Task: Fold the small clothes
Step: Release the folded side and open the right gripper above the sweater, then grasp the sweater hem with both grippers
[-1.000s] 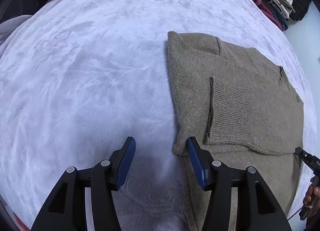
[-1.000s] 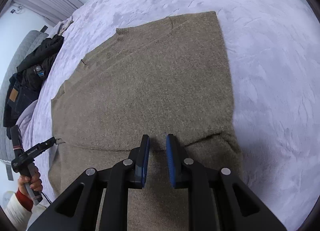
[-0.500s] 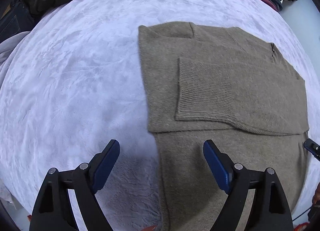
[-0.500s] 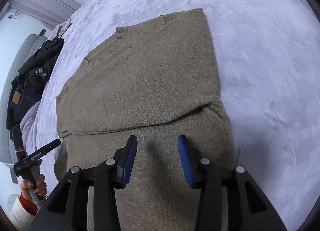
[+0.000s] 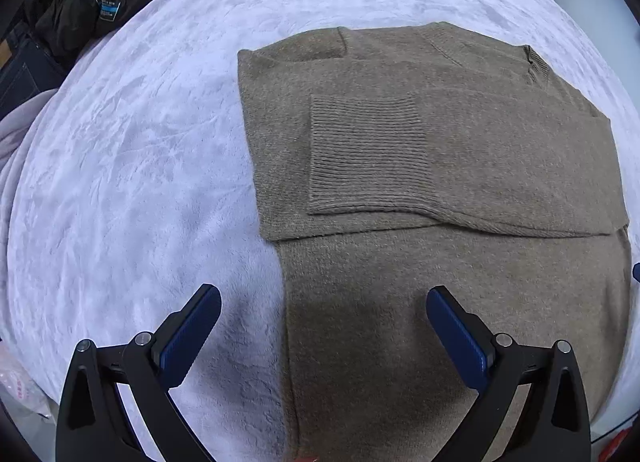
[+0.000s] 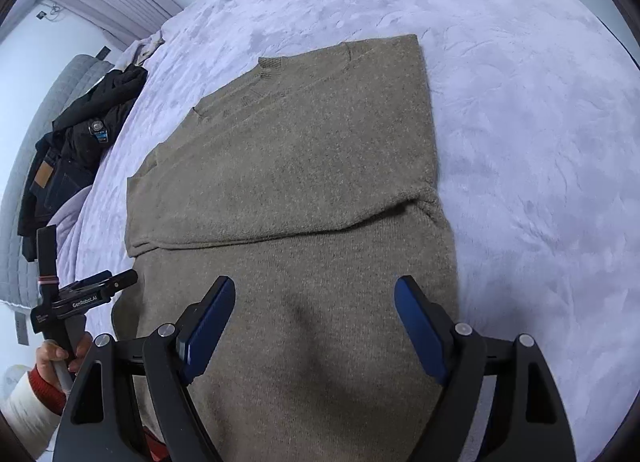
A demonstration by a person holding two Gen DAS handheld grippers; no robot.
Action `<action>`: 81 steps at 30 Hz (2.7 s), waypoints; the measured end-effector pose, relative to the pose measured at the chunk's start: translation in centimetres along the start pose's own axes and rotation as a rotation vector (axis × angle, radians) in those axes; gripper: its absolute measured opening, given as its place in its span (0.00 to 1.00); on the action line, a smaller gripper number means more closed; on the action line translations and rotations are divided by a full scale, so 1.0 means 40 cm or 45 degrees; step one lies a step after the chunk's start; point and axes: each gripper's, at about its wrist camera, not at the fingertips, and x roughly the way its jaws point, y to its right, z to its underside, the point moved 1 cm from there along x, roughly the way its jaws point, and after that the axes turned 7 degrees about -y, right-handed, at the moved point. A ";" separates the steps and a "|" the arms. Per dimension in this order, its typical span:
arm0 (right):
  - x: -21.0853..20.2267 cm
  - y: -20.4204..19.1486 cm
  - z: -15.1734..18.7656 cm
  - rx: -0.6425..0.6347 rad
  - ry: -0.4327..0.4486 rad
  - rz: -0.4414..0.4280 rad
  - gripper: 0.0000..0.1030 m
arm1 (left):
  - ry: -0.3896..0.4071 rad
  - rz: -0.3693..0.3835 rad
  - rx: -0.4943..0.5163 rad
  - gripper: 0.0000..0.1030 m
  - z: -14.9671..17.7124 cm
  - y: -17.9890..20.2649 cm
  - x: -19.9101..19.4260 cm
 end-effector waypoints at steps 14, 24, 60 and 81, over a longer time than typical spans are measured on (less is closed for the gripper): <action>0.009 0.061 0.054 0.005 -0.145 -0.105 0.82 | -0.017 -0.028 -0.057 1.00 0.115 0.040 -0.019; 0.005 0.033 0.124 0.017 -0.142 -0.130 0.82 | 0.028 0.023 -0.001 1.00 0.244 0.053 -0.062; 0.057 0.201 0.605 0.295 -0.341 -0.605 0.82 | -0.177 0.712 0.091 1.00 0.603 -0.046 0.004; -0.010 0.144 0.580 0.445 -0.159 -1.073 0.08 | -0.206 0.934 -0.033 0.14 0.578 -0.068 -0.093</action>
